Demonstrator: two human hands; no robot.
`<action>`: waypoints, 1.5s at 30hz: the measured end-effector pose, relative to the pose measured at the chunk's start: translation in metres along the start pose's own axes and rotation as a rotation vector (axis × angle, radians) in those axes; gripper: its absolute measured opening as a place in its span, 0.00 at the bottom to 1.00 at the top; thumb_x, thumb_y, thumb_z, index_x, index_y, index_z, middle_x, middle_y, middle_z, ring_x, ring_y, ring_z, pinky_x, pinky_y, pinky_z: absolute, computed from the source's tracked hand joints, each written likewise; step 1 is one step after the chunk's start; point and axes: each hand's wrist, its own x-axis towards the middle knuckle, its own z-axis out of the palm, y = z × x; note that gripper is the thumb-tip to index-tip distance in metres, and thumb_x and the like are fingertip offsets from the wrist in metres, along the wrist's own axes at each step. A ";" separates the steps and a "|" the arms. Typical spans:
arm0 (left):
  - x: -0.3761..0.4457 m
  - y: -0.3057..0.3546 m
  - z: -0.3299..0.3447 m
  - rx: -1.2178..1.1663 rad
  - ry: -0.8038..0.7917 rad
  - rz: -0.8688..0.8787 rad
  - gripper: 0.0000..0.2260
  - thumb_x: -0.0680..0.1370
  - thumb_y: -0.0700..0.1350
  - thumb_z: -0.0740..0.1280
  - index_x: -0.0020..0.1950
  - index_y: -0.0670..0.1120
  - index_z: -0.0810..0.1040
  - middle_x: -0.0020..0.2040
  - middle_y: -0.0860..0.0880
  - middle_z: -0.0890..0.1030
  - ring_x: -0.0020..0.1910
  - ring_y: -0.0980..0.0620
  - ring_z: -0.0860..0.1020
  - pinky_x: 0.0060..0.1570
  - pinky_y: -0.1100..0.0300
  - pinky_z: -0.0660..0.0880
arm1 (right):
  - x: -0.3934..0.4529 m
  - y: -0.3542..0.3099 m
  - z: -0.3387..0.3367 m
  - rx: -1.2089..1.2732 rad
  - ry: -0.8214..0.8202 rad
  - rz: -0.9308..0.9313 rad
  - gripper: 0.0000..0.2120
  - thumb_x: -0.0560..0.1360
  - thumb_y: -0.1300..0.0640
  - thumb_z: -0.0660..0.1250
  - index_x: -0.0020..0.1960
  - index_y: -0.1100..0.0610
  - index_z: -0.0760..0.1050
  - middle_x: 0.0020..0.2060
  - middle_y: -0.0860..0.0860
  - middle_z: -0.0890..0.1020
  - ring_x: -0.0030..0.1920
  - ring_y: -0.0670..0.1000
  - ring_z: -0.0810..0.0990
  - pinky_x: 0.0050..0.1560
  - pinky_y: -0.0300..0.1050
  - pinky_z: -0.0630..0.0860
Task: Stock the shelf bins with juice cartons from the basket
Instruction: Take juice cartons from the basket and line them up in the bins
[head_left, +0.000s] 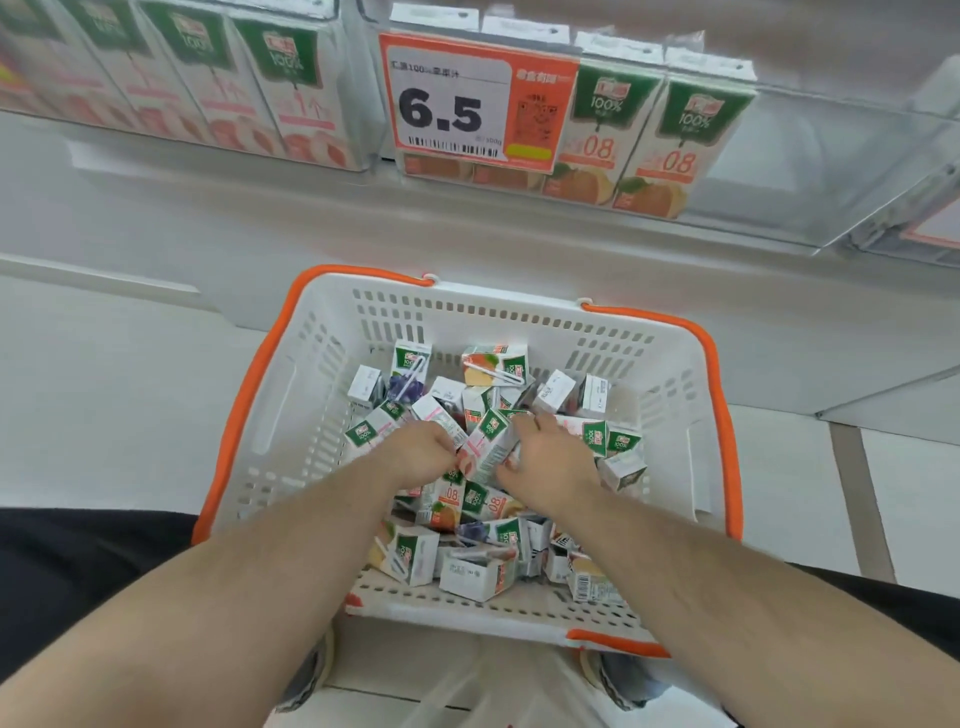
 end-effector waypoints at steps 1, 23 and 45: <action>-0.002 -0.004 -0.005 0.029 -0.051 -0.008 0.07 0.76 0.41 0.64 0.50 0.44 0.81 0.49 0.48 0.80 0.52 0.47 0.78 0.48 0.58 0.73 | 0.005 -0.006 0.003 -0.063 0.027 -0.017 0.35 0.73 0.38 0.65 0.72 0.55 0.61 0.67 0.57 0.68 0.65 0.58 0.71 0.62 0.53 0.71; -0.008 0.036 0.087 0.281 -0.368 -0.034 0.42 0.69 0.62 0.71 0.77 0.48 0.57 0.70 0.47 0.71 0.65 0.46 0.72 0.63 0.50 0.71 | -0.016 0.025 -0.033 -0.066 0.177 -0.178 0.53 0.61 0.31 0.66 0.76 0.59 0.57 0.66 0.56 0.71 0.64 0.58 0.69 0.68 0.53 0.66; -0.085 0.064 -0.048 -1.224 -0.143 0.024 0.13 0.66 0.51 0.69 0.42 0.42 0.77 0.37 0.40 0.78 0.31 0.43 0.76 0.33 0.56 0.75 | -0.109 0.008 -0.150 0.433 0.449 -0.223 0.52 0.61 0.52 0.79 0.77 0.52 0.53 0.62 0.44 0.64 0.63 0.44 0.66 0.63 0.36 0.65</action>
